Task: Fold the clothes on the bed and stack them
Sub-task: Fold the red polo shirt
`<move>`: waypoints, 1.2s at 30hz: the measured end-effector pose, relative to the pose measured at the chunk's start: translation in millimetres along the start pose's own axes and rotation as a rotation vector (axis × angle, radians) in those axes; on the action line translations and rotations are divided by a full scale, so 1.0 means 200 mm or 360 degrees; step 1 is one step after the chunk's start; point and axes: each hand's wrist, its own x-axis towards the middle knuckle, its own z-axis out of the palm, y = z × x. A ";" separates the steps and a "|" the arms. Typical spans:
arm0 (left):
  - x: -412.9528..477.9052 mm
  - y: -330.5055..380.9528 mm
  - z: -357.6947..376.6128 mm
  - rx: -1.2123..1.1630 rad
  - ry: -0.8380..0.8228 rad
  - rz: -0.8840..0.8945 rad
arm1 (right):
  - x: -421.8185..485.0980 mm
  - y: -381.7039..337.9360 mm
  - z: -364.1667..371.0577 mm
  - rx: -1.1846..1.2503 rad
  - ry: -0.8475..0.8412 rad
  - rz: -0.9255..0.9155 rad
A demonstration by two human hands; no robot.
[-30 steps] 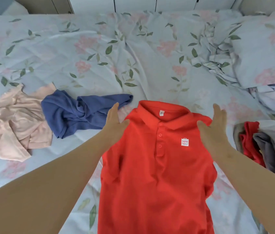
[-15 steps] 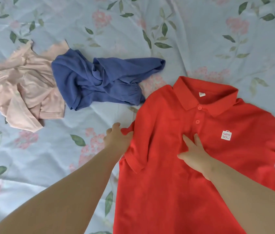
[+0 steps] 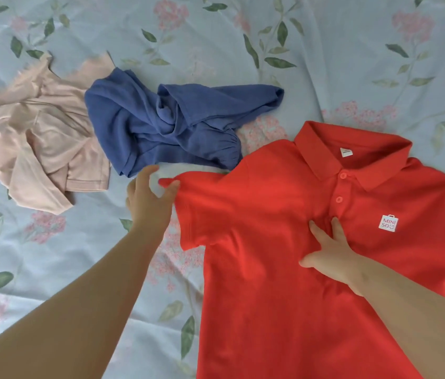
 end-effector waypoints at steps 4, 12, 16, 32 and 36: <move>-0.01 -0.06 0.11 0.0299 -0.0338 -0.0149 | 0.00 0.01 0.02 0.0003 0.0026 0.0007; -0.04 -0.03 0.12 0.0215 -0.0006 -0.0281 | -0.02 -0.01 0.03 -0.0032 0.0057 0.0017; -0.23 0.02 0.20 0.0679 0.0098 -0.0008 | -0.03 -0.01 0.04 -0.0008 0.0063 0.0006; -0.90 0.10 0.86 0.1666 -0.0985 0.0611 | -0.17 0.86 -0.31 0.1018 0.1496 0.0449; -0.87 0.11 0.89 0.1701 -0.1067 0.0471 | -0.09 0.92 -0.33 0.1539 0.1074 0.0369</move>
